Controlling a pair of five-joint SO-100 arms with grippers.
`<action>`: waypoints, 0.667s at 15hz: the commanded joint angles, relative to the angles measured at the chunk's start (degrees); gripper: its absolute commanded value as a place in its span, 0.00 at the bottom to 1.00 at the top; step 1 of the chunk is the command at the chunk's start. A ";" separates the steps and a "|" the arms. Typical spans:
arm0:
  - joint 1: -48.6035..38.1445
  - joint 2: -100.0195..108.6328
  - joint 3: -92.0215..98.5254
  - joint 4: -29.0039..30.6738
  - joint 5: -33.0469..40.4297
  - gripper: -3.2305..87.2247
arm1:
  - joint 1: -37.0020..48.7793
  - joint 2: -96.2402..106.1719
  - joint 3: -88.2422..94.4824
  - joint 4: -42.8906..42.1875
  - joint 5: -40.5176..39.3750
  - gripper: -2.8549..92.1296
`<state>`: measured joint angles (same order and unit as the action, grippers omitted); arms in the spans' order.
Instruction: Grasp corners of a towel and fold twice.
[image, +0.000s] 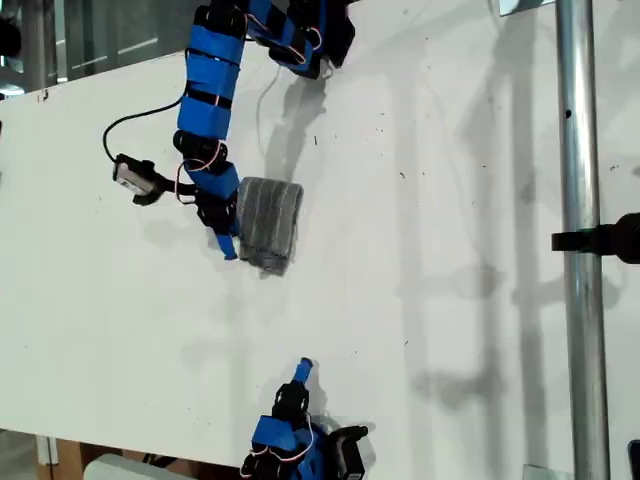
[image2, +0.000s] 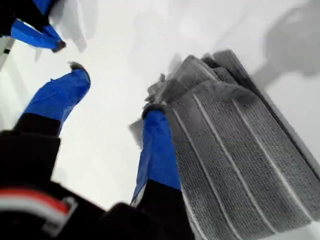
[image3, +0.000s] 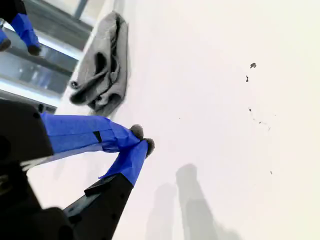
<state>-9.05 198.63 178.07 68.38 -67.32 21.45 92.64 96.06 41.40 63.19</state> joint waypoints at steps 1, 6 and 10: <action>0.09 0.35 0.53 -0.53 -0.70 0.00 | 2.37 7.29 -2.90 1.49 -0.62 0.15; 1.23 0.35 0.53 3.16 -12.30 0.05 | 8.17 49.66 36.65 14.85 -0.09 0.03; 5.80 0.35 0.62 5.45 -18.02 0.10 | 7.29 82.27 60.56 28.48 6.68 0.03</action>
<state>-4.92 198.63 178.07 73.48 -84.38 28.83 165.76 153.02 66.88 67.94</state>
